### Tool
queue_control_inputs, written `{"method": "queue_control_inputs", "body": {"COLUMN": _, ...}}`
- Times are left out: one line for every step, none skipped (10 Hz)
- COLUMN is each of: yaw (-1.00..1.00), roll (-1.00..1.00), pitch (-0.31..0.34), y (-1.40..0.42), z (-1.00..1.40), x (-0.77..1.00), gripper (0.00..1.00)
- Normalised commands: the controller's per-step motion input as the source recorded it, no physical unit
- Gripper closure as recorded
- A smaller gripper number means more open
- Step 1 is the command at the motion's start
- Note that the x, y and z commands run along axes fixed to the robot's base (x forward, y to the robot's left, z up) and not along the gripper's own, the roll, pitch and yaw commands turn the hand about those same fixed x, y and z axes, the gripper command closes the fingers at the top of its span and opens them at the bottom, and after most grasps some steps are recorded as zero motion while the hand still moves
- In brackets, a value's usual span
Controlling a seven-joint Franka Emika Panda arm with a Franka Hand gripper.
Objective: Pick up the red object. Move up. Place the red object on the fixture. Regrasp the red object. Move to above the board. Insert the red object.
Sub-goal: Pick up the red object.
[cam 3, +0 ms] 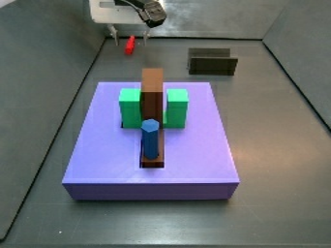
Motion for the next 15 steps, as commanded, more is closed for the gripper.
{"method": "queue_control_inputs", "body": {"yaw": 0.07, "roll": -0.22, "pitch": -0.236, "y": 0.0, "z": -0.35, "x": -0.03, "gripper": 0.0}}
{"method": "queue_control_inputs", "body": {"yaw": 0.07, "roll": -0.24, "pitch": -0.243, "y": 0.0, "z": -0.38, "x": -0.02, "gripper": 0.0}}
{"method": "queue_control_inputs", "body": {"yaw": 0.05, "roll": -0.28, "pitch": -0.264, "y": 0.0, "z": -0.35, "x": 0.0, "gripper": 0.0}}
{"method": "queue_control_inputs", "body": {"yaw": 0.04, "roll": -0.3, "pitch": -0.28, "y": 0.0, "z": -0.31, "x": 0.0, "gripper": 0.0}}
{"method": "queue_control_inputs", "body": {"yaw": 0.03, "roll": -0.28, "pitch": -0.303, "y": 0.0, "z": -0.29, "x": 0.0, "gripper": 0.0}}
{"method": "queue_control_inputs", "body": {"yaw": 0.0, "roll": -0.23, "pitch": -0.317, "y": 0.0, "z": -0.37, "x": 0.0, "gripper": 0.0}}
{"method": "queue_control_inputs", "body": {"yaw": 0.0, "roll": -0.18, "pitch": -0.29, "y": 0.05, "z": -0.33, "x": 0.0, "gripper": 0.0}}
{"method": "queue_control_inputs", "body": {"yaw": 0.0, "roll": -0.16, "pitch": -0.281, "y": 0.17, "z": -0.32, "x": 0.0, "gripper": 0.0}}
{"method": "queue_control_inputs", "body": {"yaw": -0.06, "roll": -0.14, "pitch": -0.281, "y": 0.25, "z": -0.44, "x": 0.0, "gripper": 0.0}}
{"method": "queue_control_inputs", "body": {"yaw": -0.04, "roll": -0.13, "pitch": -0.286, "y": 0.23, "z": -0.47, "x": -0.04, "gripper": 0.0}}
{"method": "queue_control_inputs", "body": {"yaw": 0.0, "roll": -0.14, "pitch": -0.25, "y": 0.15, "z": -0.25, "x": -0.08, "gripper": 0.0}}
{"method": "queue_control_inputs", "body": {"yaw": 0.0, "roll": -0.09, "pitch": -0.221, "y": 0.0, "z": -0.18, "x": -0.09, "gripper": 0.0}}
{"method": "queue_control_inputs", "body": {"yaw": 0.0, "roll": -0.11, "pitch": -0.25, "y": 0.0, "z": -0.26, "x": -0.01, "gripper": 0.0}}
{"method": "queue_control_inputs", "body": {"yaw": -0.05, "roll": -0.14, "pitch": -0.25, "y": -0.02, "z": -0.26, "x": 0.0, "gripper": 0.0}}
{"method": "queue_control_inputs", "body": {"yaw": -0.06, "roll": -0.09, "pitch": -0.251, "y": 0.0, "z": -0.37, "x": 0.0, "gripper": 0.0}}
